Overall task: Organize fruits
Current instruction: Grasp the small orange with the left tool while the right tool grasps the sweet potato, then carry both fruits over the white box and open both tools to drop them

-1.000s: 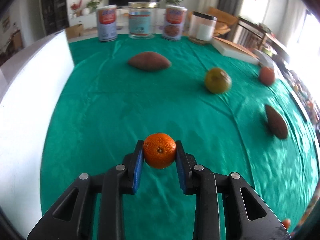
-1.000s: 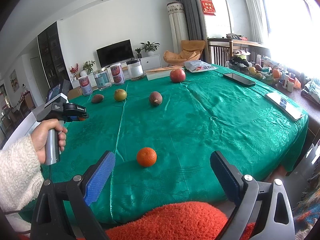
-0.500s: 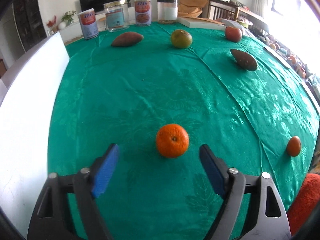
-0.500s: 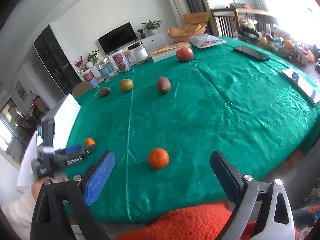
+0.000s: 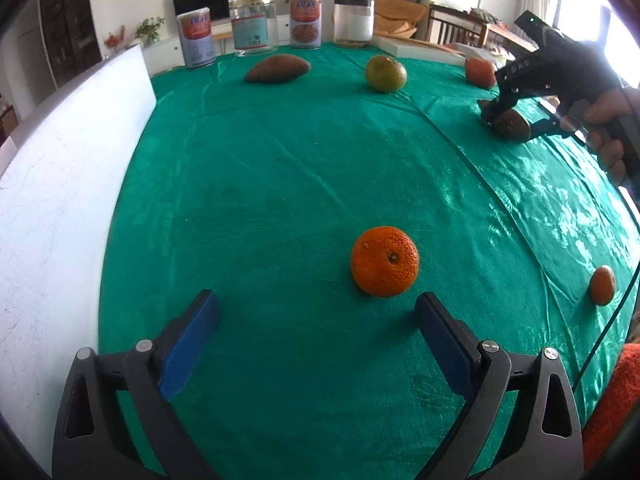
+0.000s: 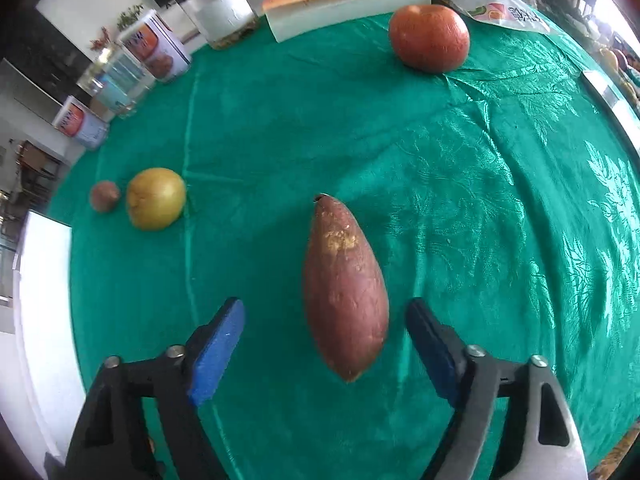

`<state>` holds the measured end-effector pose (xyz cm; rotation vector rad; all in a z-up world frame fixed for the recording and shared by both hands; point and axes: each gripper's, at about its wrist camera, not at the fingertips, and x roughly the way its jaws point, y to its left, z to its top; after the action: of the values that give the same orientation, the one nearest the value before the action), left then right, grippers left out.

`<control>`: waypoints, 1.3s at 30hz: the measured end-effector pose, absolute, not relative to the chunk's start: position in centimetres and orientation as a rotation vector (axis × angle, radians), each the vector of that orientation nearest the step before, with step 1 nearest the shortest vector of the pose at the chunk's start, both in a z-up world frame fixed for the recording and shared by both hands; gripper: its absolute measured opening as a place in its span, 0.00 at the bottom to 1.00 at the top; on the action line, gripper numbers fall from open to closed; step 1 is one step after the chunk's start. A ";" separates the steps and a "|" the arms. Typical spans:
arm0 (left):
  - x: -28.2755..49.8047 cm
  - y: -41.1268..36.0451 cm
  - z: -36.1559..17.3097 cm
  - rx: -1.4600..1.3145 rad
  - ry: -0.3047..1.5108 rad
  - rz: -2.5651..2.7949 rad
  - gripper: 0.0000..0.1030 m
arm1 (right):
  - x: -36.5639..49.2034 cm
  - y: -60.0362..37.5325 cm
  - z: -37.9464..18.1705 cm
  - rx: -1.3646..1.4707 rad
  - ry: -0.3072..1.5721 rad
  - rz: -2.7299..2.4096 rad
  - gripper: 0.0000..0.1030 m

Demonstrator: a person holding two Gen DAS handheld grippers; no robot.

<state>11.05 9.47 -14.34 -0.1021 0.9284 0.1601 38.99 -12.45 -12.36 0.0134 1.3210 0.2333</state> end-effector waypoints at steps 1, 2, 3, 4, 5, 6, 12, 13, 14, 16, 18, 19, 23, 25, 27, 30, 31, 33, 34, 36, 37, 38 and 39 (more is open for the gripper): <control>11.1 9.5 -14.3 -0.102 0.928 0.160 0.95 | 38.9 -12.4 -12.4 -0.013 1.324 0.217 0.44; 11.1 9.5 -14.3 -0.101 0.928 0.160 0.95 | 38.8 -12.5 -12.4 -0.007 1.327 0.221 0.40; 11.1 9.4 -14.3 -0.101 0.928 0.161 0.95 | 38.4 -12.7 -12.3 0.019 1.336 0.233 0.40; 11.1 9.5 -14.3 -0.102 0.928 0.161 0.95 | 37.8 -13.0 -12.3 0.054 1.346 0.251 0.40; 11.1 9.5 -14.4 -0.102 0.927 0.160 0.95 | 37.1 -13.3 -12.2 0.092 1.357 0.272 0.40; 11.1 9.4 -14.4 -0.102 0.927 0.160 0.95 | 36.1 -13.7 -12.2 0.137 1.371 0.297 0.40; 11.1 9.4 -14.3 -0.103 0.926 0.160 0.95 | 27.4 -13.5 -12.2 0.279 1.420 0.469 0.40; 11.1 9.4 -14.3 -0.103 0.926 0.160 0.95 | 25.9 -13.2 -12.2 0.268 1.413 0.479 0.40; 11.1 9.4 -14.3 -0.103 0.927 0.160 0.95 | 24.6 -13.1 -12.2 0.243 1.400 0.479 0.40; 11.1 9.5 -14.3 -0.103 0.929 0.159 0.95 | 22.3 -12.8 -12.2 0.154 1.360 0.450 0.40; 11.0 9.4 -14.3 -0.101 0.934 0.156 0.95 | 20.8 -12.1 -12.2 0.078 1.307 0.443 0.40; 10.9 9.4 -14.3 -0.101 0.937 0.152 0.95 | 20.4 -12.0 -12.1 0.045 1.297 0.441 0.40; 10.7 9.7 -13.8 -0.129 0.973 0.106 0.94 | 20.4 -13.8 -11.5 0.214 1.291 0.468 0.46; 10.4 10.5 -13.3 -0.186 0.971 0.078 0.94 | 20.9 -15.3 -10.4 0.294 1.264 0.467 0.56; 10.1 11.2 -12.7 -0.249 0.944 0.079 0.94 | 21.6 -16.4 -9.2 0.318 1.249 0.453 0.58; 10.8 11.1 -12.6 -0.285 0.946 0.064 0.93 | 22.7 -16.4 -8.5 0.272 1.283 0.440 0.58; 11.4 10.7 -12.6 -0.274 0.959 0.052 0.87 | 23.0 -16.0 -8.5 0.242 1.306 0.448 0.58; 12.6 9.4 -12.7 -0.224 0.986 0.024 0.75 | 23.2 -14.7 -9.1 0.181 1.369 0.471 0.58; 13.2 8.8 -12.8 -0.188 1.000 0.023 0.71 | 23.7 -14.0 -9.6 0.147 1.391 0.470 0.58; 13.9 7.8 -13.2 -0.125 1.018 0.040 0.59 | 23.5 -12.3 -10.3 0.036 1.418 0.476 0.58; 14.0 7.4 -13.2 -0.098 1.006 0.057 0.48 | 23.5 -11.3 -10.7 -0.018 1.420 0.477 0.58; 14.0 7.3 -13.2 -0.091 1.003 0.057 0.29 | 23.4 -10.5 -11.0 -0.063 1.418 0.476 0.58; 14.0 7.3 -13.1 -0.092 1.001 0.054 0.30 | 23.4 -9.8 -11.4 -0.113 1.422 0.475 0.57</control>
<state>14.02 7.26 -13.10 -0.0916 1.0007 0.0539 23.35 -9.84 -11.42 -0.1130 1.4221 0.4750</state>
